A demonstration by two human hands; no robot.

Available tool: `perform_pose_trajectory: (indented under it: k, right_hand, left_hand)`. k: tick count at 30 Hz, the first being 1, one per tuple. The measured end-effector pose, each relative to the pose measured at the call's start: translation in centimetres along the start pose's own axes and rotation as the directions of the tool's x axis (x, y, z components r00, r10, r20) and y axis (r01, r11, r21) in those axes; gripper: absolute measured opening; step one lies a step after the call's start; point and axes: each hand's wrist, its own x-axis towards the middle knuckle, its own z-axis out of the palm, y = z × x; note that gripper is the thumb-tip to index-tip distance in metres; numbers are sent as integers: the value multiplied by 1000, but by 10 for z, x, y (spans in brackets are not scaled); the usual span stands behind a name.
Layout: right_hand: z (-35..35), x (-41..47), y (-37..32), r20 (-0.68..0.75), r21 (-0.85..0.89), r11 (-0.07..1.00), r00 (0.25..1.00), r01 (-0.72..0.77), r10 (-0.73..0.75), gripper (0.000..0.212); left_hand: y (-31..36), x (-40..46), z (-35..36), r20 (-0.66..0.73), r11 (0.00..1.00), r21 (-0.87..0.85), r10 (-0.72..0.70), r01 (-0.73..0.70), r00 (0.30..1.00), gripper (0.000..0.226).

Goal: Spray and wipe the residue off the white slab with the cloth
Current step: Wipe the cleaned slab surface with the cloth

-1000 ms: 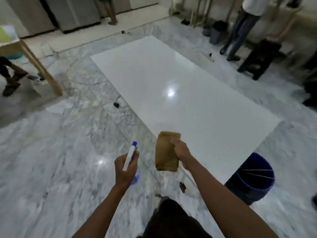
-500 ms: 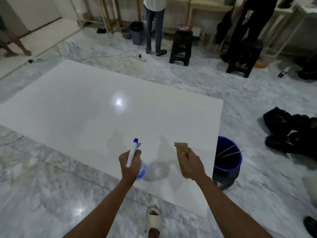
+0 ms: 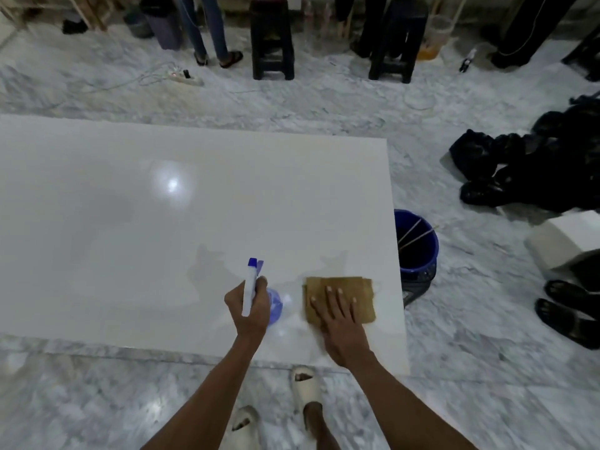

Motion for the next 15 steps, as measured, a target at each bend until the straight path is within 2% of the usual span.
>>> perform_pose_trajectory:
  k: [4, 6, 9, 11, 13, 15]
  right_hand:
    - [-3, -1, -10, 16, 102, 994, 999, -44, 43, 127]
    - [-4, 2, -15, 21, 154, 985, 997, -79, 76, 115]
    - [-2, -1, -30, -18, 121, 980, 987, -155, 159, 76]
    - [-2, -1, -34, -3, 168, 969, 983, -179, 182, 70]
    - [1, -4, -34, 24, 135, 975, 984, -176, 174, 69]
    - [-1, 0, -29, 50, 139, 966, 976, -216, 211, 74]
  left_hand:
    - [1, -1, 2, 8, 1000, -21, -3, 3, 1000, 41]
    - [1, 0, 1, 18, 999, -32, 9, -8, 1000, 42]
    - [3, 1, 0, 21, 999, -16, 51, -51, 998, 42]
    - [3, 1, -1, 36, 997, 12, 73, -73, 997, 43]
    - [0, -1, -8, 96, 994, 15, 110, -111, 989, 41]
    - [-2, 0, -16, 187, 986, 15, 161, -167, 969, 28]
